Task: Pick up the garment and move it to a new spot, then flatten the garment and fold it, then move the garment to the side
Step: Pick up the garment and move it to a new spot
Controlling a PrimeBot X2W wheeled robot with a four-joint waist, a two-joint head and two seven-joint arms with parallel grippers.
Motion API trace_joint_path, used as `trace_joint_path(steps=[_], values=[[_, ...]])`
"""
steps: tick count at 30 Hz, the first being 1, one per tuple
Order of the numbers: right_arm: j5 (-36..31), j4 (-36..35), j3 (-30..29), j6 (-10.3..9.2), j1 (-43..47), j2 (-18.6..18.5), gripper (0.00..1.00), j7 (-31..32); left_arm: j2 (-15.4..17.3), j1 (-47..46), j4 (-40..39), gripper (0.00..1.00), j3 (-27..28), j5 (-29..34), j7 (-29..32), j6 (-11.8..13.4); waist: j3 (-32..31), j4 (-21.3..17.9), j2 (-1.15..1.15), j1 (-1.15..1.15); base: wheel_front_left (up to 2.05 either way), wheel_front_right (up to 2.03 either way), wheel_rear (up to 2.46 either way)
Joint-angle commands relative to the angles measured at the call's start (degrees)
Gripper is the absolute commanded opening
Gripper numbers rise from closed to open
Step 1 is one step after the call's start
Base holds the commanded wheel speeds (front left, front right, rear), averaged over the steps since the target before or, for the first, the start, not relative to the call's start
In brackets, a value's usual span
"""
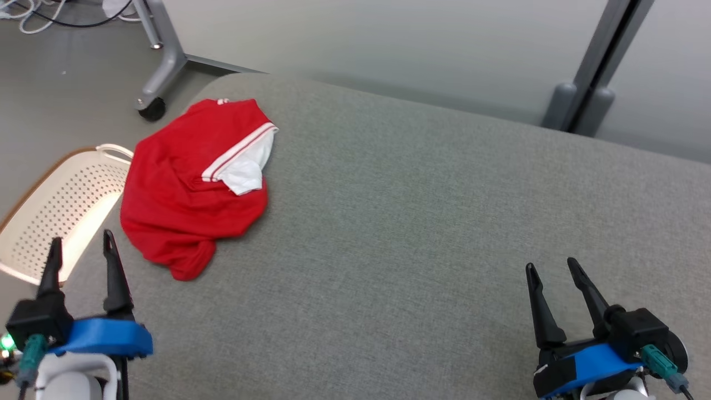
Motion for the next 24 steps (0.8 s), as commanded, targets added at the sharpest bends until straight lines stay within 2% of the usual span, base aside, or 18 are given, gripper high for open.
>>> trace_joint_path(steps=[1, 7, 13, 24], values=[[-0.6, -0.5, -0.3, 0.01, -1.0, -0.2, 1.0, -0.2, 0.5, -2.2, 0.3, 1.0, 0.3, 0.2, -0.1, -0.2, 0.6, -0.6, 0.0, 0.0, 0.0, 0.0, 0.0], [-2.4, -3.3, -0.5, 0.01, -3.8, -1.3, 1.0, 0.6, 4.0, -12.6, 3.4, 1.0, 1.8, -0.5, -0.1, -1.1, 6.4, -5.7, 0.0, 0.0, 0.0, 0.0, 0.0], [-4.2, -9.0, -1.0, 0.01, -6.5, -2.4, 1.0, 2.1, 8.5, -23.9, 9.3, 1.0, 2.1, -0.3, -0.1, -2.1, 13.7, -10.7, 0.0, 0.0, 0.0, 0.0, 0.0], [-5.3, -19.3, -2.4, 0.01, -8.3, -4.0, 1.0, 5.8, 14.7, -40.3, 28.4, 1.0, 0.6, -0.9, 1.1, -3.7, 23.6, -15.0, 0.0, 0.0, 0.0, 0.0, 0.0]])
